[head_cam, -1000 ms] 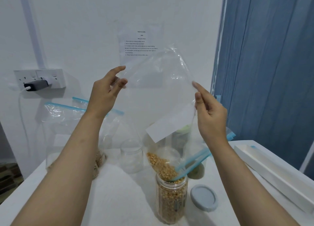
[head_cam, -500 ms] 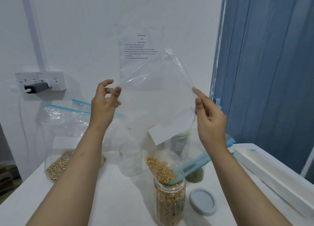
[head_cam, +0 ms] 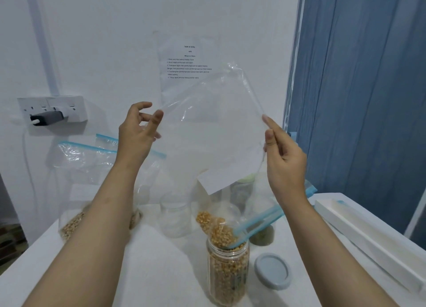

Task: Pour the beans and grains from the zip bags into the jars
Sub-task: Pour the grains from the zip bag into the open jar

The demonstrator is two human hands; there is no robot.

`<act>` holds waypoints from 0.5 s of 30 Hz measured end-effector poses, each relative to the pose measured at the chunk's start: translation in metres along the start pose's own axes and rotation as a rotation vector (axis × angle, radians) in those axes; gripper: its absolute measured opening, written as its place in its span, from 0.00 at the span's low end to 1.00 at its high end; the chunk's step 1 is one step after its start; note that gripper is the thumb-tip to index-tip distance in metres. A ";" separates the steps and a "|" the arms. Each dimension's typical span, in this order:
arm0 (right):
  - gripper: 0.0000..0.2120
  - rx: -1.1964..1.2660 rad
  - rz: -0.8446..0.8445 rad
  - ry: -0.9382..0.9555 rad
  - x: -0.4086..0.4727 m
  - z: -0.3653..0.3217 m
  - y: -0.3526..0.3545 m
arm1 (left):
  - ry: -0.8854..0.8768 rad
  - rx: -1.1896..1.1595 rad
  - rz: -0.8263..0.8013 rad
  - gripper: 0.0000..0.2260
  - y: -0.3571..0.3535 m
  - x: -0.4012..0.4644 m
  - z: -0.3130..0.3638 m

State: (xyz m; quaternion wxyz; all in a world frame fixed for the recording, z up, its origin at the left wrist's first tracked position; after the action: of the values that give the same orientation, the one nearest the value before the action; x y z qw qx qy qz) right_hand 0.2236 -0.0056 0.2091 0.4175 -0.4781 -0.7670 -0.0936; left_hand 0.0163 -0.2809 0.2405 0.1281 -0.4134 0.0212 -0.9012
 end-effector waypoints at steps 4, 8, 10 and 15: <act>0.15 0.013 0.020 0.005 -0.001 0.001 0.002 | 0.002 0.008 -0.001 0.16 0.001 -0.001 0.001; 0.15 0.015 0.014 -0.003 -0.001 0.000 0.000 | 0.011 0.012 0.000 0.15 0.002 -0.001 0.001; 0.14 0.007 -0.006 -0.005 -0.002 -0.002 -0.003 | 0.009 0.013 0.001 0.16 0.002 -0.001 0.001; 0.14 0.003 0.006 -0.018 -0.002 0.001 -0.001 | 0.008 0.000 0.002 0.15 0.001 0.000 0.005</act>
State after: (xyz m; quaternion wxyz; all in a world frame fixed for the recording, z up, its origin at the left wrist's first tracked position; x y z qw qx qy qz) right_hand 0.2225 -0.0068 0.2072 0.4116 -0.4807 -0.7694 -0.0870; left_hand 0.0202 -0.2821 0.2440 0.1287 -0.4098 0.0220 -0.9028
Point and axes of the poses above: each hand's wrist, its own x-axis towards the middle knuckle, its own y-axis out of the back of the hand, z = x × y, the point moved 10 cm from there along x, towards the middle knuckle, and after that the axes turned 14 degrees about z, right-handed, at the moved point
